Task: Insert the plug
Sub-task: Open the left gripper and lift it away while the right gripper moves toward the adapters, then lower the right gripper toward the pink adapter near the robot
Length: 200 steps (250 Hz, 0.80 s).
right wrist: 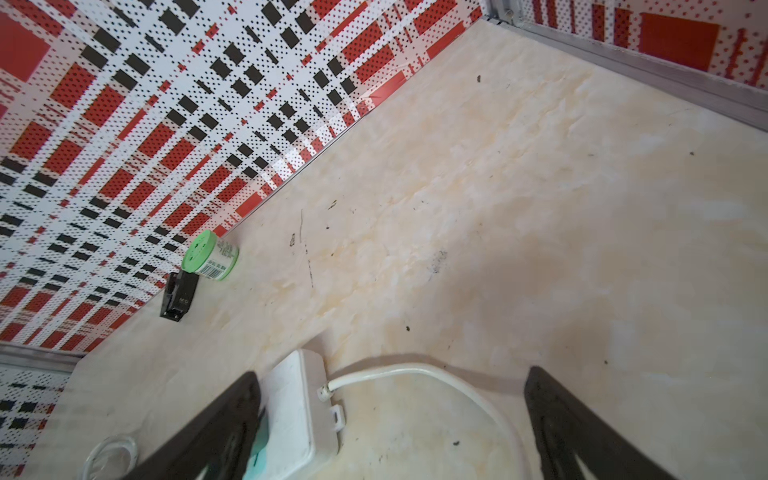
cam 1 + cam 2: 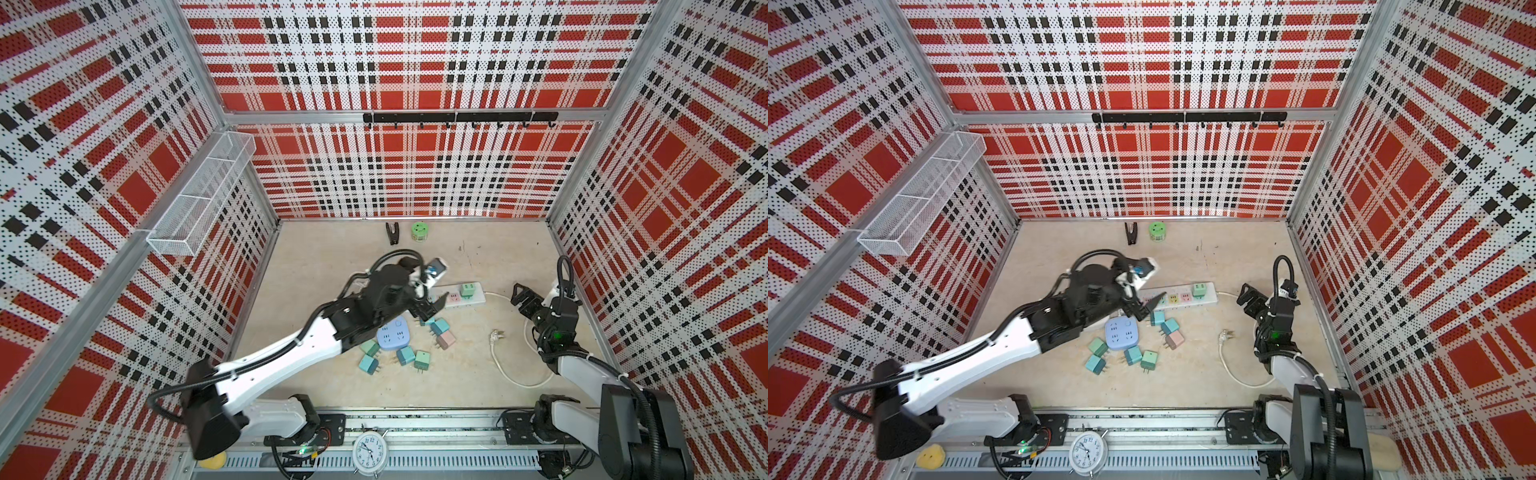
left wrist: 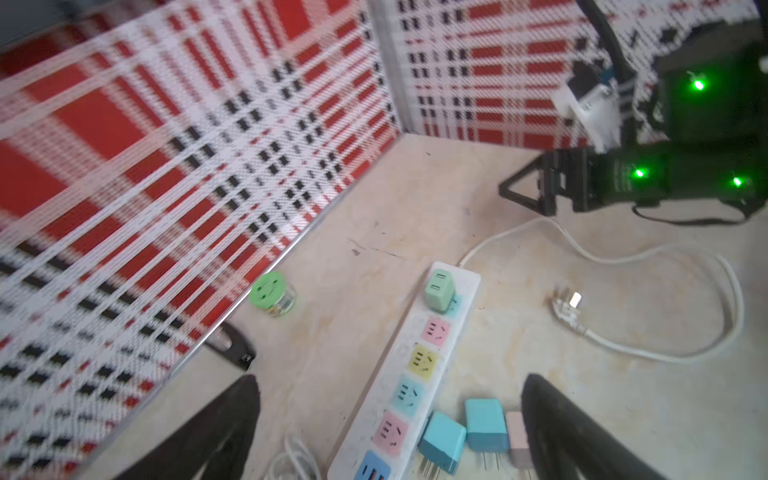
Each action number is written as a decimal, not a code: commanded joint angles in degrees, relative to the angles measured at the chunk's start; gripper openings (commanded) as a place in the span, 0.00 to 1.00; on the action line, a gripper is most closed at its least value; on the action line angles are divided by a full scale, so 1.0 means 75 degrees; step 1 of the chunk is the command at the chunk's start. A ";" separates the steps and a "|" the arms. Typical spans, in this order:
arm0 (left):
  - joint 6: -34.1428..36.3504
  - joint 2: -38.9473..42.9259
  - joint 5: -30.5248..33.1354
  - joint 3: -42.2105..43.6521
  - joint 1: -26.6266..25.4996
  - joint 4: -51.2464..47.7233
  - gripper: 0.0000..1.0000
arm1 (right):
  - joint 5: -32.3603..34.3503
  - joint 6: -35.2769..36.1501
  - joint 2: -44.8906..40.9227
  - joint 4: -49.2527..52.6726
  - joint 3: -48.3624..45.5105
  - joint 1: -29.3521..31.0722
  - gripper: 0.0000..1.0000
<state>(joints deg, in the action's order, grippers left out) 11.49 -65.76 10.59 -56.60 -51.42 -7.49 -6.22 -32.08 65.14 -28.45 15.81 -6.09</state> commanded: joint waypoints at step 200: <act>-0.4019 0.7136 0.2443 0.5766 0.2727 -0.0902 0.99 | 0.3976 -0.0493 -0.1165 0.3873 0.1238 0.7414 0.74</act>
<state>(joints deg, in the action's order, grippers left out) -16.69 -13.54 30.70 -13.32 -32.12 -15.11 16.91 -32.36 53.76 -3.31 22.59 47.00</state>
